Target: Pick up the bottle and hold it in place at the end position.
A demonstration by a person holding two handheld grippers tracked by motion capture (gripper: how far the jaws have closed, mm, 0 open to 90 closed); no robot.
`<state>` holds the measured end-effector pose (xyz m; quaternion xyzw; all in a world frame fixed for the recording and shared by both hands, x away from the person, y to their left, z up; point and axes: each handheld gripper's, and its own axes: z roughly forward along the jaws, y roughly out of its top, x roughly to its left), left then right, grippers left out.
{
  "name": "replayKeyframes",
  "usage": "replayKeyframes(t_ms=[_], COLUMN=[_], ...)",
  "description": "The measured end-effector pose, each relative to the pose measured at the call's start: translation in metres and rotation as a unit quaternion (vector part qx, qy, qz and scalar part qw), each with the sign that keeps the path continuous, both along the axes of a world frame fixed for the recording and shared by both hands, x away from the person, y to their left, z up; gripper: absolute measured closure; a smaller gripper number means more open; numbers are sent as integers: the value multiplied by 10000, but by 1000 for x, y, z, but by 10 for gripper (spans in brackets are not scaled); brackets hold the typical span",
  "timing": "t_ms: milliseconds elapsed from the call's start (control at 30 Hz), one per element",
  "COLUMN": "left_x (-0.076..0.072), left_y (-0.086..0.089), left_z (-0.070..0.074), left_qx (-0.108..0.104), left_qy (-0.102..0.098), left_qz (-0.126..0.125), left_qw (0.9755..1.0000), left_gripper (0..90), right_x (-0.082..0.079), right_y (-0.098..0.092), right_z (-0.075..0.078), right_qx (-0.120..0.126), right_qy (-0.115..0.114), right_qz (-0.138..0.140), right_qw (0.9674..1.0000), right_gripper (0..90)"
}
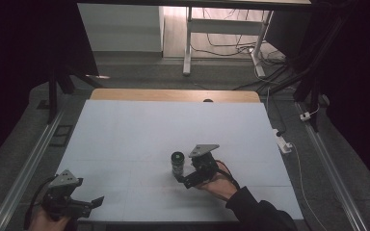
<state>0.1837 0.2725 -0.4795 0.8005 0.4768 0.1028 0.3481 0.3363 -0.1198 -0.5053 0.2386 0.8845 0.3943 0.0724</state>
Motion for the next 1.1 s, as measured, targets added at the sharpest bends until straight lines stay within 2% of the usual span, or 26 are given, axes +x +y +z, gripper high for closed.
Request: replayKeyframes(t_ms=[67, 200, 367, 500, 667, 867, 1100], left_x=[0, 0, 0, 0, 0, 0, 0], left_y=[0, 0, -1, -1, -1, -1, -1], left_z=[0, 0, 0, 0, 0, 0, 0], left_qx=[2, 11, 17, 29, 37, 32, 24], left_qy=[-3, -7, 0, 2, 3, -4, -4], left_qz=[-3, -12, -21, -30, -33, -36, -37], left_qw=[10000, 10000, 10000, 10000, 10000, 10000, 10000], left_gripper=[1, 1, 1, 1, 1, 1, 1], right_x=[2, 5, 3, 2, -1, 0, 7], right_y=[2, 4, 7, 9, 11, 12, 13], right_z=[-1, -1, -1, -2, -1, 1, 10], right_qx=[19, 78, 35, 27, -95, -136, -29], right_qy=[-23, -58, -271, -254, -436, -376, -271], right_qz=[12, 143, 285, 398, 396, 376, 313], right_qw=[10000, 9998, 9992, 9989, 9982, 9985, 9991], right_gripper=[76, 239, 405, 515, 530, 533, 533])
